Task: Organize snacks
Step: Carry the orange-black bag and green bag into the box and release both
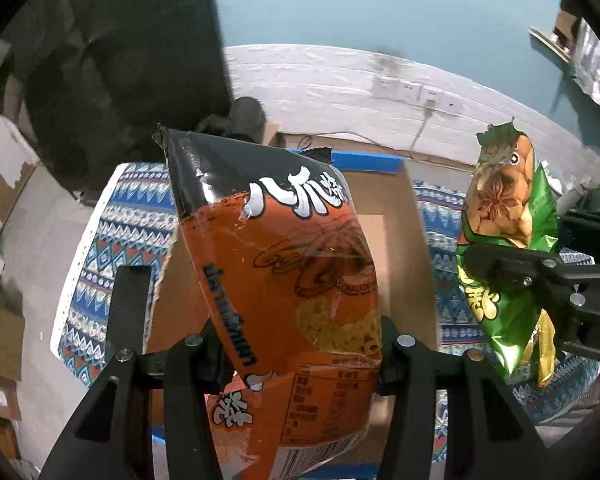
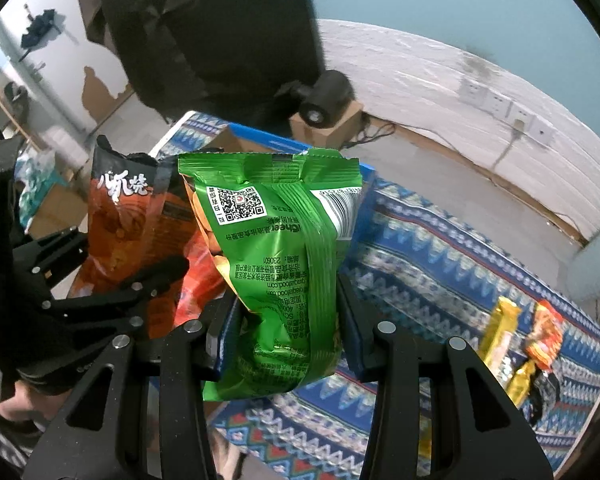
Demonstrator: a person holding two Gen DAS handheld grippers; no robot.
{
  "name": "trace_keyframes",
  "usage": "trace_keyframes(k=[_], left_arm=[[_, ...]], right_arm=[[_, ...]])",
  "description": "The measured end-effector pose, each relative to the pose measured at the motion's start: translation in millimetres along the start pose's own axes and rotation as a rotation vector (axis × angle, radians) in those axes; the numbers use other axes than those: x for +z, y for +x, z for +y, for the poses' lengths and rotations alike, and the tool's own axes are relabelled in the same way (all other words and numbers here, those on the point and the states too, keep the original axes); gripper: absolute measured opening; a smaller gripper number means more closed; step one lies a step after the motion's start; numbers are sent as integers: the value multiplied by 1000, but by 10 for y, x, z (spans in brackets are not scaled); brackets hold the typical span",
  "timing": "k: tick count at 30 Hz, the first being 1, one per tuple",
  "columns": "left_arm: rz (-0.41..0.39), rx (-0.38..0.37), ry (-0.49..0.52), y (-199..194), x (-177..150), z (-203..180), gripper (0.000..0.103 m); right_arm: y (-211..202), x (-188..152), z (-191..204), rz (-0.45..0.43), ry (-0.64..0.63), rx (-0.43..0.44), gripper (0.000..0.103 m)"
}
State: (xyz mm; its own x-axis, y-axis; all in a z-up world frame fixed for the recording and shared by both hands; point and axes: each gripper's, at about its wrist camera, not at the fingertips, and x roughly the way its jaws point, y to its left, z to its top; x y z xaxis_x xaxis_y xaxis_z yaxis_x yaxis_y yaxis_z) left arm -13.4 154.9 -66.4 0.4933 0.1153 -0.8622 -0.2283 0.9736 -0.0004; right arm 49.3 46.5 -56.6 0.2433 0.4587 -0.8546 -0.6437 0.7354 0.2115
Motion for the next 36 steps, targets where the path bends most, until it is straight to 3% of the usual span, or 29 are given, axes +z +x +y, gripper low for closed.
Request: trace_keyframes(k=[15,20,28,36], left_arm=[[29,39,-44,91,-11,291,52],[32,90,-49,96,-5,343,73],[20,99,-32,58,25,268,77],[30,82,35,50,25,-70,77]], right_arm=[[469,184,361,83,-49,32,44],[460,213,364,79,-46,28,66],[304,181,188,52,-11,-3,72],[123,-12,-56,50,18,-50,72]])
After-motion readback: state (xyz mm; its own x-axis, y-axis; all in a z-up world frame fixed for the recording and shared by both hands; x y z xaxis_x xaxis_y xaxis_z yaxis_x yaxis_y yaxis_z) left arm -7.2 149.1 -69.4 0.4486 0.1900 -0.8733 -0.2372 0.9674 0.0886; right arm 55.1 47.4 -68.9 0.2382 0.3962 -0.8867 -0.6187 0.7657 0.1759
